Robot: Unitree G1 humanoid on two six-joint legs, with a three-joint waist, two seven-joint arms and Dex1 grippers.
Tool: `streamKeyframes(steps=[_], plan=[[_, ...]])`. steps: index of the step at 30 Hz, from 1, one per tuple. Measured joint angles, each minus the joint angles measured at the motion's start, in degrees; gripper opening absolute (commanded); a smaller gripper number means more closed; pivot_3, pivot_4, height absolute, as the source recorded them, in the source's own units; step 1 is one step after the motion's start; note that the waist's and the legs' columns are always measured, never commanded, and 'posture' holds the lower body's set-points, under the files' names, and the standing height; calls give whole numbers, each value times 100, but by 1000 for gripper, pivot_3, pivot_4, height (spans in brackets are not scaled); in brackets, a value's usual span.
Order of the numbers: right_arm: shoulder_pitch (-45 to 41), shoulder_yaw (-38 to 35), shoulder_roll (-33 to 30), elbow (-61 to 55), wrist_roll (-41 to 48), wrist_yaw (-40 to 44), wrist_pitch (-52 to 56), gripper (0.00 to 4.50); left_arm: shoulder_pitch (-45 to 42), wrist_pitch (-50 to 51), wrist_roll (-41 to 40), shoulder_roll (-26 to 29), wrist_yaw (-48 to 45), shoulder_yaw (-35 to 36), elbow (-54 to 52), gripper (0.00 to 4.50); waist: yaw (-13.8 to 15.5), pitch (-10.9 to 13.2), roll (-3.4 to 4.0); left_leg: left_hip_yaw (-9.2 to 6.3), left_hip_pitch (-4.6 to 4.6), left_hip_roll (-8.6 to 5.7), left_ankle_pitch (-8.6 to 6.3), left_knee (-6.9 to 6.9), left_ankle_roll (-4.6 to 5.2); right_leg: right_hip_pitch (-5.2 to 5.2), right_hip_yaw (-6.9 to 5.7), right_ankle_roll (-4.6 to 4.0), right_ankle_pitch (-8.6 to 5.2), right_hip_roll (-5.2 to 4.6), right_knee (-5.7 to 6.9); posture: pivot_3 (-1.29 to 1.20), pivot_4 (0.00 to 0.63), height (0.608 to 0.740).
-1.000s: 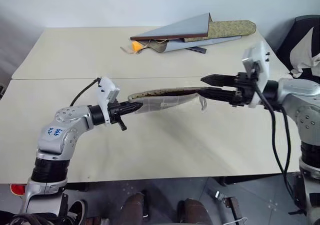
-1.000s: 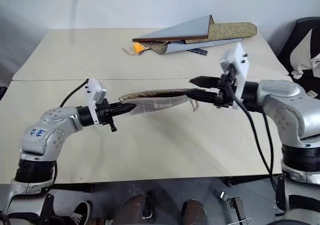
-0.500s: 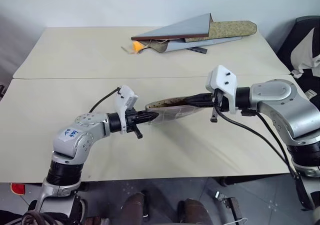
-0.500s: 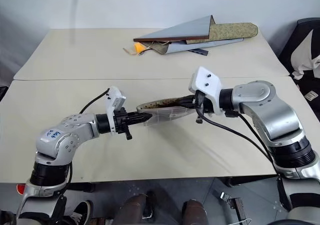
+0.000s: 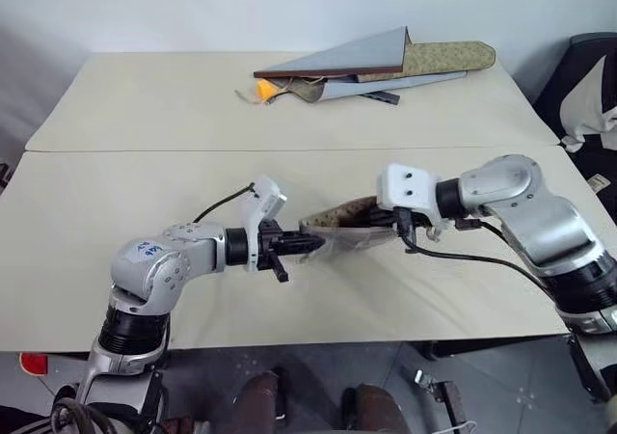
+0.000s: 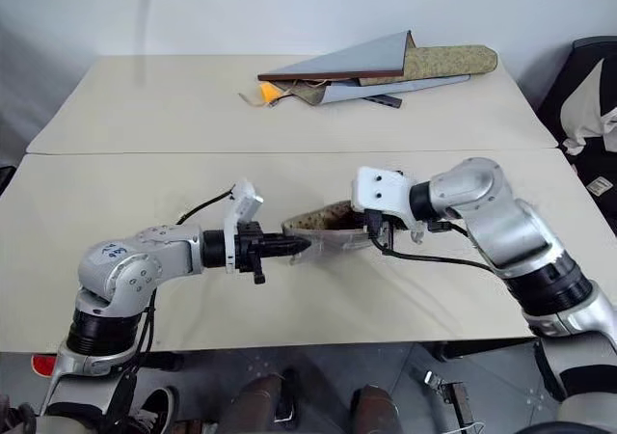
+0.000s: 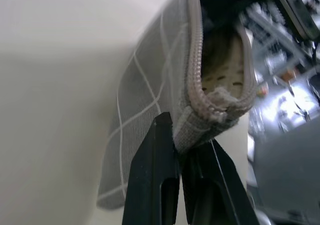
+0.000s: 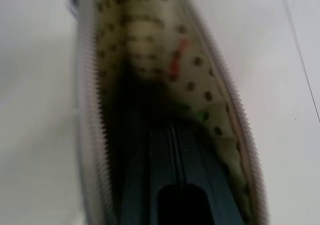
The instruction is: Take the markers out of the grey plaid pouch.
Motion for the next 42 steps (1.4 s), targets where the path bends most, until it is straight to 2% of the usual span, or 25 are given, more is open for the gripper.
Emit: streamKeyframes(steps=[3, 5, 7, 16, 21, 24, 28, 42], plan=[[-62, 269, 248, 275, -369, 67, -232, 25, -126, -210, 118, -65, -16, -106, 235, 0, 14, 0, 0, -5, -2, 0, 0, 7, 0, 4, -6, 0, 0, 0, 0, 0, 150, 740], [-100, 329, 330, 298, -481, 157, -275, 394, -235, -290, 193, -114, 17, -112, 436, 0, 16, 0, 0, -11, -6, -2, 0, 13, 0, 8, -10, 0, 0, -1, -1, 0, 150, 740], [-149, 329, 334, 392, -542, 231, -282, 917, -247, -318, 205, -164, 47, -79, 512, 0, 16, 0, 0, -15, -5, -3, 0, 13, 0, 11, -11, 0, 0, -1, -2, 0, 150, 740], [-198, 325, 496, 453, -768, 398, -404, 3890, -276, -660, 390, -215, 19, -187, 709, 0, 7, 0, 0, -20, -6, -3, 0, 15, -1, 12, -17, 0, 0, 0, -1, 0, 150, 740], [-136, 333, 496, 447, -951, 430, -569, 3890, -274, -662, 410, -258, 36, -191, 709, 0, 7, 0, 0, -20, -5, -3, -1, 15, -1, 12, -16, 0, 0, 0, 0, 0, 150, 740], [-109, 409, 530, 516, -1148, 422, -785, 3275, -246, -662, 413, -281, 42, -191, 707, 0, 7, 0, 0, -20, -5, -4, -1, 15, -1, 13, -16, 0, 0, 0, -1, 0, 150, 740], [-56, 516, 559, 624, -1303, 448, -900, 1920, -243, -662, 421, -285, 76, -184, 702, 0, 10, 0, 0, -21, -6, -4, -1, 17, -1, 14, -17, 0, 0, 0, -1, 0, 150, 740], [-33, 572, 555, 841, -1979, 490, -1295, 1920, -240, -655, 420, -457, 247, -177, 693, 0, 8, 0, 0, -23, -5, -4, -1, 18, -1, 16, -19, 0, 0, 0, -1, 0, 150, 740]])
